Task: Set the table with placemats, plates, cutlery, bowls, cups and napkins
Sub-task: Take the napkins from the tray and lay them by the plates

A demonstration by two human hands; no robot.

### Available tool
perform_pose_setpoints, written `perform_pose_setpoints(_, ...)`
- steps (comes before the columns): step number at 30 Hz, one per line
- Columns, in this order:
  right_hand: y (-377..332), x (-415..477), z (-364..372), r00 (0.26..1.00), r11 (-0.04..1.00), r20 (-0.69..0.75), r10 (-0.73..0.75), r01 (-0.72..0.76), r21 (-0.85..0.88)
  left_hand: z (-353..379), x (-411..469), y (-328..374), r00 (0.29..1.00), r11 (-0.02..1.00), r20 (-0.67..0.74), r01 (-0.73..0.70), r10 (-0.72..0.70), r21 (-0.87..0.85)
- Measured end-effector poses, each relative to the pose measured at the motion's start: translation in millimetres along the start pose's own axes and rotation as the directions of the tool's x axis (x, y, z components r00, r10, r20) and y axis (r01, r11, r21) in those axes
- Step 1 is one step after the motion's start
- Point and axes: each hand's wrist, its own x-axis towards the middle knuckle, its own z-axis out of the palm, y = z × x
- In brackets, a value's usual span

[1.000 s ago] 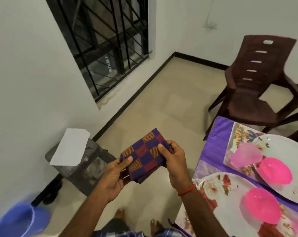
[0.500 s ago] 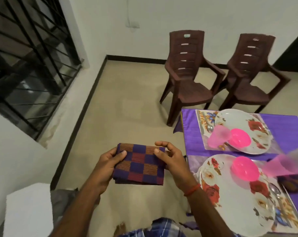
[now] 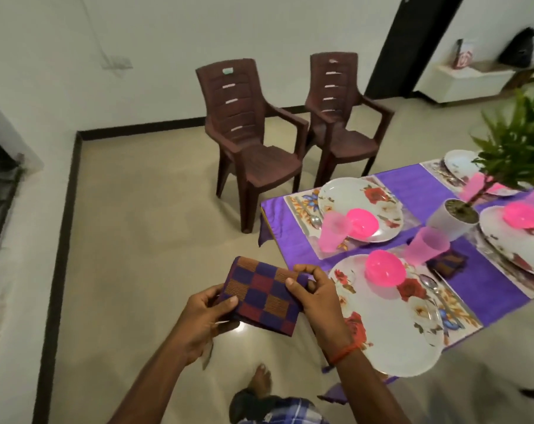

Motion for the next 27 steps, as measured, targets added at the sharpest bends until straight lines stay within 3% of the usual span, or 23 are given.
perform_pose_setpoints(7,11.0,54.1,-10.9,0.995,0.957,-0.045,-0.085,0.069,-0.283,6.9,77.6,36.1,0.997,0.996,0.071,-0.014,0.007,0.091)
perform_pose_setpoints(19,34.8,124.2,-33.1,0.937,0.896,-0.321,-0.138,-0.02,-0.443,45.1,187.5,47.7,0.997,0.964,0.082,-0.017,-0.005,0.265)
perform_pose_setpoints(27,54.9,137.9,-31.8,0.952,0.821,-0.295,-0.084,-0.102,-0.562,60.2,239.8,61.5,0.988,0.803,0.153,-0.111,0.025,0.586)
